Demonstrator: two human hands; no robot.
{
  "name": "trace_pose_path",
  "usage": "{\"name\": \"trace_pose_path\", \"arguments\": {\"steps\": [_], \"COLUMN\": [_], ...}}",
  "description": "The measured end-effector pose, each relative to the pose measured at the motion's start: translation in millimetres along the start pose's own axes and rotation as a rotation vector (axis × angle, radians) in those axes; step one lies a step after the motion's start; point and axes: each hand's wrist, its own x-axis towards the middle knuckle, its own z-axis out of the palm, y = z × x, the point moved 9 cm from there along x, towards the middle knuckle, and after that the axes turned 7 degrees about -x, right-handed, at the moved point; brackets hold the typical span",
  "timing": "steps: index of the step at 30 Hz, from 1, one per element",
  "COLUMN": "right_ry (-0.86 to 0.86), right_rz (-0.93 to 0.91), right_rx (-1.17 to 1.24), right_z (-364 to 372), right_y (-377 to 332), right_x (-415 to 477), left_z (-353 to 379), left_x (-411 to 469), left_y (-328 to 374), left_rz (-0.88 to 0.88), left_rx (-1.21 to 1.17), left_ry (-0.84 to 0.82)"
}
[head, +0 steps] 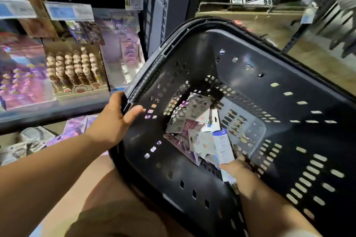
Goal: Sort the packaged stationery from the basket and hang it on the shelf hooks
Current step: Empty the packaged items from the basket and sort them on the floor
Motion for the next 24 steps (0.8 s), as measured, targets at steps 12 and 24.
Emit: {"name": "trace_pose_path", "arguments": {"steps": [12,24], "right_ry": [0.089,-0.398], "right_rz": [-0.141,-0.247], "right_rx": [0.323,0.834], "right_z": [-25.8,20.4], "right_y": [16.9,-69.1], "right_x": [-1.0,-57.7], "left_z": [1.0,2.4], "left_x": [-1.7,-8.4], "left_y": [-5.7,-2.8], "left_rz": [-0.039,-0.065], "left_rx": [0.053,0.032], "left_ry": [-0.038,-0.074]}}
